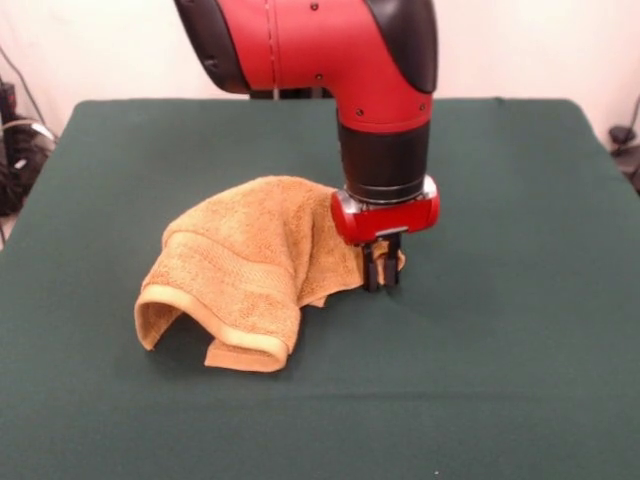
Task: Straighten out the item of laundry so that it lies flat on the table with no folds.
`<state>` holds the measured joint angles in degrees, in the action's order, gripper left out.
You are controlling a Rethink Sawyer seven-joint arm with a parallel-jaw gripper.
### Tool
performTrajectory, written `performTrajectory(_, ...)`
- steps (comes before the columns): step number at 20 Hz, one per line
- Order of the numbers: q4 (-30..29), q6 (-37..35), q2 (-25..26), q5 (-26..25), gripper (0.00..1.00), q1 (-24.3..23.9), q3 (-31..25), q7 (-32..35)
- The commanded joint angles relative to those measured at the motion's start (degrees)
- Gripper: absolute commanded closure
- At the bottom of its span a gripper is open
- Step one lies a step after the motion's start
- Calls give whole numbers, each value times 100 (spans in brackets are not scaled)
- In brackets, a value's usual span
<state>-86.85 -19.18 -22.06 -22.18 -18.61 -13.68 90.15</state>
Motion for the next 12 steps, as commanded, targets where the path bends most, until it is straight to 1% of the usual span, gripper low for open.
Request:
performTrajectory(1,-637,1251,74,-487,0,-970,-1046,90)
performTrajectory(5,-701,1334,65,-593,0,-1054,-1155,168)
performTrajectory(12,-651,1524,41,-668,0,-1028,-1233,415)
